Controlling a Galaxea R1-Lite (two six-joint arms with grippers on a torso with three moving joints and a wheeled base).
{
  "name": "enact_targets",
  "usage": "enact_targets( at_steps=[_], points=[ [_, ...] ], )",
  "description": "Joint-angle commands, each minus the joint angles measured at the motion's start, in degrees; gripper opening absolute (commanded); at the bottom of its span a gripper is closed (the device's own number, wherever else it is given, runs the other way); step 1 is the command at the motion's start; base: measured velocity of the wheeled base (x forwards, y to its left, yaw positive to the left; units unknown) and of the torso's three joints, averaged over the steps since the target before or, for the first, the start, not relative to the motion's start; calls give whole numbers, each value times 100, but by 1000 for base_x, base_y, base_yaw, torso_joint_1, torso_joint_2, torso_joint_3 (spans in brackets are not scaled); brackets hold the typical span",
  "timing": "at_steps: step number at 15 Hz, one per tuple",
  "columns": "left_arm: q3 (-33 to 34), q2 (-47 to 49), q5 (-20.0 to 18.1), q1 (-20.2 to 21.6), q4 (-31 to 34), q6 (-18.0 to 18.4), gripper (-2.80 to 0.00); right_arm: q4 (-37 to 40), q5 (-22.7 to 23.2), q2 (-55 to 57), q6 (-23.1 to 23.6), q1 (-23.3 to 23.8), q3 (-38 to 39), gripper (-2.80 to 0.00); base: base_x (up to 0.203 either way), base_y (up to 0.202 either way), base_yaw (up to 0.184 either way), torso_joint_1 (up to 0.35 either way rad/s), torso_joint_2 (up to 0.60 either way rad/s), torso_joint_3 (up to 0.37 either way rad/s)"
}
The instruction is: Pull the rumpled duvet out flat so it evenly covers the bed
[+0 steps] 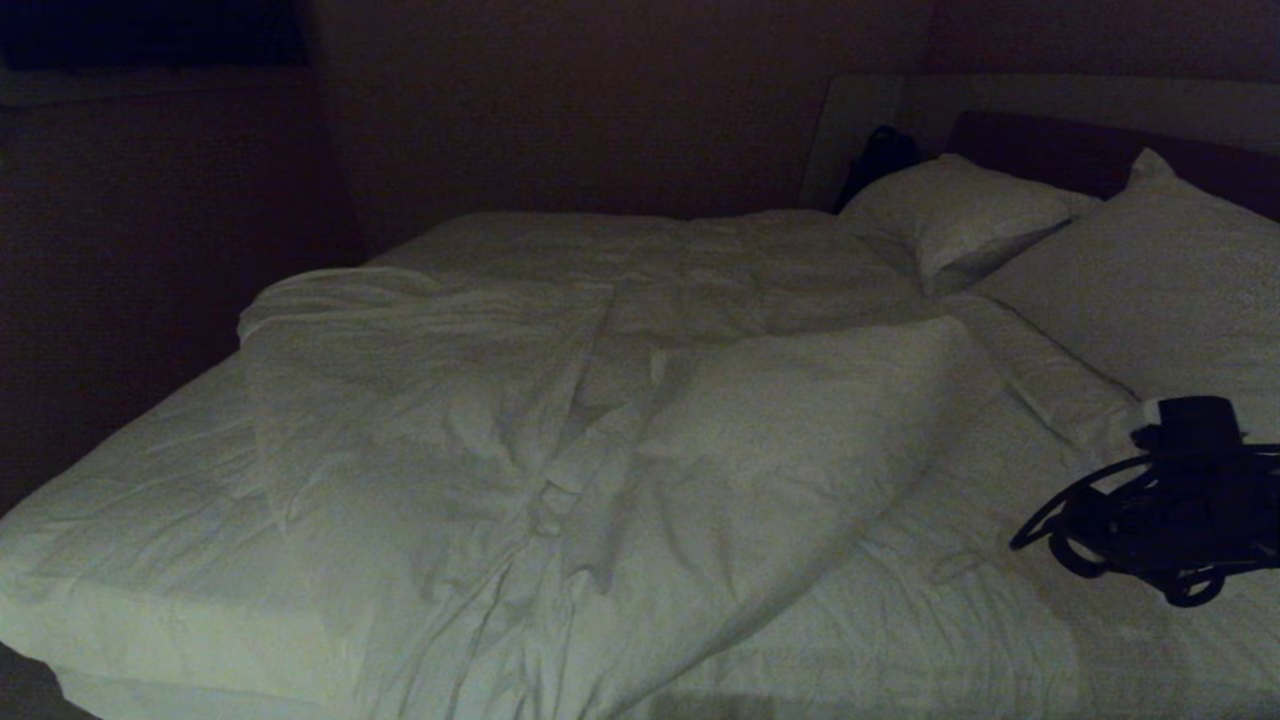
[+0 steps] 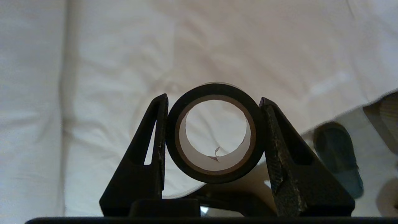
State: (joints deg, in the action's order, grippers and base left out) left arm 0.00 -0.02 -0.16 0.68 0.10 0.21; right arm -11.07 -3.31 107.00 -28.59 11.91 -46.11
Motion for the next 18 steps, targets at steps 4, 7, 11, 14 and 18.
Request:
enact_targets(
  at_steps=[4,7,11,14,18],
  points=[
    [0,2,-1,2,-1,-3,-280,-28,29,-30,2,255,362,-280,0,0,0,0,0,0],
    [0,2,8,2,-1,-3,-280,-227,68,5,11,452,489,-280,0,0,0,0,0,0],
    [-9,2,8,2,-1,-3,-280,-237,68,32,-6,567,533,-280,0,0,0,0,0,0],
    [0,2,-1,2,-1,-3,-280,-237,83,-9,-6,712,610,-280,0,0,0,0,0,0],
    [-2,2,-1,2,-1,-3,-280,-218,164,41,-6,850,621,-280,0,0,0,0,0,0]
  ],
)
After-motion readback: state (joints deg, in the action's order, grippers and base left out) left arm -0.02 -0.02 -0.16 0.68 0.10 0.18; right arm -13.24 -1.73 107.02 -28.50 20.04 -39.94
